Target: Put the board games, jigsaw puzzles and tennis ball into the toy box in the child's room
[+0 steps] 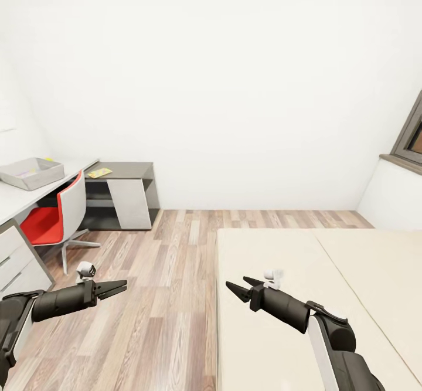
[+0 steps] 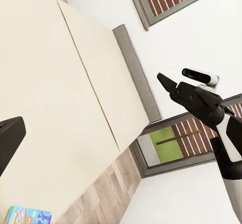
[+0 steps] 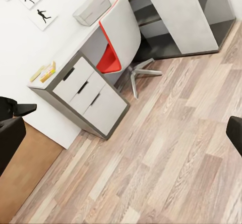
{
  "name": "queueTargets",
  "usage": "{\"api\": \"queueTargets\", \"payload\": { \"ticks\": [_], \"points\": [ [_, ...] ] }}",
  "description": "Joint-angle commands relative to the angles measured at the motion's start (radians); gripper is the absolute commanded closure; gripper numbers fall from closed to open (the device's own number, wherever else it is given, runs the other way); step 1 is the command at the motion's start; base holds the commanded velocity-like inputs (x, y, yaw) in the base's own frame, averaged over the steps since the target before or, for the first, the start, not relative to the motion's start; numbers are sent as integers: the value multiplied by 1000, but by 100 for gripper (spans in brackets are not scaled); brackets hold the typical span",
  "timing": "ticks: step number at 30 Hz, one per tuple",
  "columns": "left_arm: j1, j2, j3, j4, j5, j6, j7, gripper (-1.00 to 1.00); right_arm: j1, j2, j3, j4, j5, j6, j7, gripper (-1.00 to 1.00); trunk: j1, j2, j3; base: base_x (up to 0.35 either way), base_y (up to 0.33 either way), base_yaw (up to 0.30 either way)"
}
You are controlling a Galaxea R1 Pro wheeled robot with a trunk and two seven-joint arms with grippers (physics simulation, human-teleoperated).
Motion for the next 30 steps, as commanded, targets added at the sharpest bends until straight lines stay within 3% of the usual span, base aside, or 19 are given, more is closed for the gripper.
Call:
{"api": "queueTargets", "payload": {
  "ticks": [1,18,30],
  "points": [
    [-1,0,0,0,0,11,-4,-100,-1,1,-2,0,-4,6,3,-100,1,-2,-2,0,0,0],
    [-1,0,0,0,0,10,-4,-100,-1,0,-3,0,-15,6,-58,-100,1,-2,-1,0,0,0],
    [-1,0,0,0,0,11,-4,-100,-1,-1,-5,0,-20,8,-59,-100,1,-2,-1,0,0,0]
  ]
}}
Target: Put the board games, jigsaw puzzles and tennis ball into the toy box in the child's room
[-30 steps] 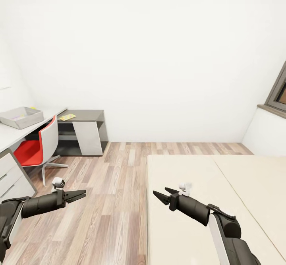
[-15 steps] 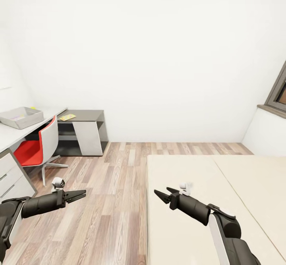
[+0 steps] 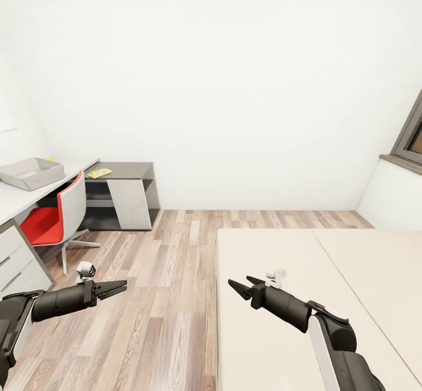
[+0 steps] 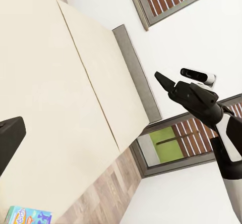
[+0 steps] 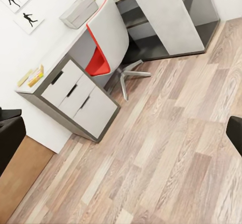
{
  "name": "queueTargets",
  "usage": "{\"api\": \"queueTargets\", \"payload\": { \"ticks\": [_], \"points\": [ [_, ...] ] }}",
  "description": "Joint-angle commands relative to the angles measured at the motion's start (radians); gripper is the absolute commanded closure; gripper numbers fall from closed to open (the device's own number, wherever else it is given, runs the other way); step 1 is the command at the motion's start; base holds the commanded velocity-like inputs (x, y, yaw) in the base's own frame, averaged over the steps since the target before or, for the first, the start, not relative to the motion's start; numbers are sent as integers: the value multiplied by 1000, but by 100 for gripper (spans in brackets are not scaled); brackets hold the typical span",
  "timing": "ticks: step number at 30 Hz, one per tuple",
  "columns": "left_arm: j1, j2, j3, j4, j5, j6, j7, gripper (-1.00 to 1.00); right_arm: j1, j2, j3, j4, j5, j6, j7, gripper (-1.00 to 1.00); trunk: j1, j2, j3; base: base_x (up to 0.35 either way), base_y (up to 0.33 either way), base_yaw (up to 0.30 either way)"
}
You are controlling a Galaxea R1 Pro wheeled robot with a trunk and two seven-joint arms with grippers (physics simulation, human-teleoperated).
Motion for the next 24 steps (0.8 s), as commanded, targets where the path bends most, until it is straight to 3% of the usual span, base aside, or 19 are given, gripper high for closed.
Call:
{"api": "queueTargets", "payload": {
  "ticks": [1,9,24],
  "points": [
    [-1,0,0,0,0,11,-4,-100,-1,1,-2,0,-3,6,3,-100,1,-2,-2,0,0,0],
    [-1,0,0,0,0,11,-4,-100,-1,1,-2,0,-3,6,4,-100,1,-2,-2,0,79,0],
    [-1,1,0,0,0,11,-4,-100,-1,3,-1,0,-3,5,-3,-100,1,-2,-2,0,210,0]
  ]
}}
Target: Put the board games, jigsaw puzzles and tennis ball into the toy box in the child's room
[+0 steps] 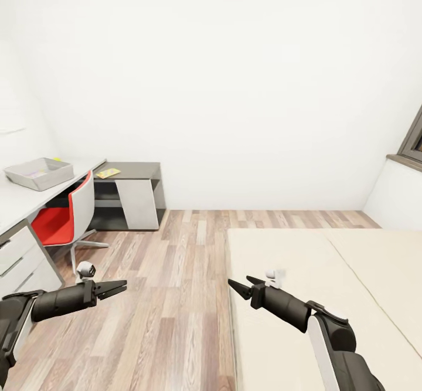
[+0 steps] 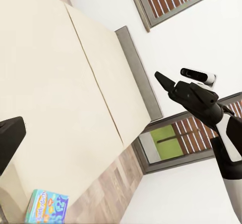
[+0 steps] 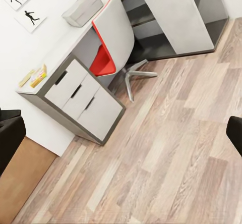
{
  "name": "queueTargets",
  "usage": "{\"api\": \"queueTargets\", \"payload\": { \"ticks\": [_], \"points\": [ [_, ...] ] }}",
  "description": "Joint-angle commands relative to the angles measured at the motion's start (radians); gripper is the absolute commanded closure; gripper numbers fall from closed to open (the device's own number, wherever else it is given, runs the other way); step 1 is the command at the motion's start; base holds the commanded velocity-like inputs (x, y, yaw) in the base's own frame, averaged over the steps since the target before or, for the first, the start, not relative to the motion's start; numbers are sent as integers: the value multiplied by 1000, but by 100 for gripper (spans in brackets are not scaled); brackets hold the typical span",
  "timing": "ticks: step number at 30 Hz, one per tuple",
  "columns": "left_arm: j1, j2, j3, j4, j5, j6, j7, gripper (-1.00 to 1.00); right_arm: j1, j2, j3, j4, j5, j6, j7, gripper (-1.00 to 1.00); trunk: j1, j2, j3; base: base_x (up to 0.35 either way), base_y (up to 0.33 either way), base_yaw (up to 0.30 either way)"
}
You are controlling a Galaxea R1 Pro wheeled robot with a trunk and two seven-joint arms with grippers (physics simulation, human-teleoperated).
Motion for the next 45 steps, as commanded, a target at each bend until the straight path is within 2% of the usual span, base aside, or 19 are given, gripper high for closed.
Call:
{"api": "queueTargets", "payload": {
  "ticks": [1,14,35,45],
  "points": [
    [-1,0,0,0,0,10,-4,-100,-1,1,-2,0,-3,6,3,-100,1,-2,-2,0,225,0],
    [-1,17,0,0,0,11,-4,-100,-1,1,-1,0,-1,6,3,-100,1,-2,-2,0,225,0],
    [-1,19,0,0,1,11,-4,-100,-1,0,-2,0,-3,6,6,-100,1,-2,-2,2,225,0],
    [-1,19,0,0,0,11,-4,-100,-1,-1,-2,0,-3,8,10,-100,1,-2,2,172,218,-85]
  ]
}}
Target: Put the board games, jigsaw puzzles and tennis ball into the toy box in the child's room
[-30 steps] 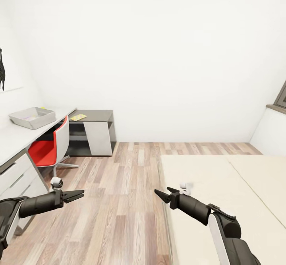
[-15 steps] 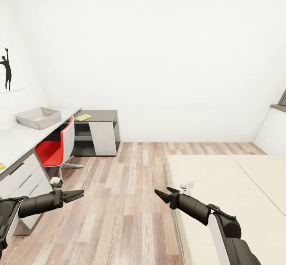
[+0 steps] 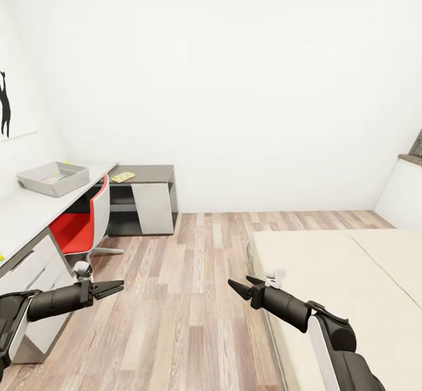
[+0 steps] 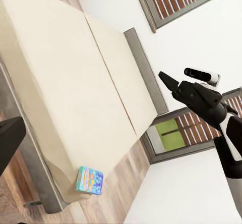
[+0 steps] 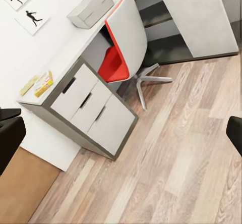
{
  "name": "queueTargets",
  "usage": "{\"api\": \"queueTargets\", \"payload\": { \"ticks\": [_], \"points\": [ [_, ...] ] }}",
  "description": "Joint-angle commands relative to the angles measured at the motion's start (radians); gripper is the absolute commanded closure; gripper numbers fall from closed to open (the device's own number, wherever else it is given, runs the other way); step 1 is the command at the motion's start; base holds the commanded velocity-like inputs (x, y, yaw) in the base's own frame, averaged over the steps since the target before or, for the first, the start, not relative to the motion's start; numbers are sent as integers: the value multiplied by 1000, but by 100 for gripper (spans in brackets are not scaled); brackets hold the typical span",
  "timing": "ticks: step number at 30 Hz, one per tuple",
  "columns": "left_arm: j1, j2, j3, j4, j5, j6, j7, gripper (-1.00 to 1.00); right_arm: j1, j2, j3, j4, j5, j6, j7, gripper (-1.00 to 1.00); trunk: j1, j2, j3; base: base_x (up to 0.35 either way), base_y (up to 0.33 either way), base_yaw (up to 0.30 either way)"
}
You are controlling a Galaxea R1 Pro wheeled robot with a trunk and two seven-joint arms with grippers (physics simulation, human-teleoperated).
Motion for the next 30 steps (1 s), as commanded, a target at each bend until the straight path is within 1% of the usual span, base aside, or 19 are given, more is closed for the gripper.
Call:
{"api": "queueTargets", "payload": {
  "ticks": [1,10,30],
  "points": [
    [-1,0,0,0,0,11,-4,-100,-1,1,-2,0,-3,6,4,-100,1,-2,-1,217,220,-204],
    [-1,0,0,0,0,11,-4,-100,-1,2,-2,0,-3,6,5,-100,1,-2,7,138,251,-223],
    [-1,2,0,0,0,10,-4,-100,-1,5,-1,0,-4,8,3,-100,1,-2,26,11,278,-235]
  ]
}}
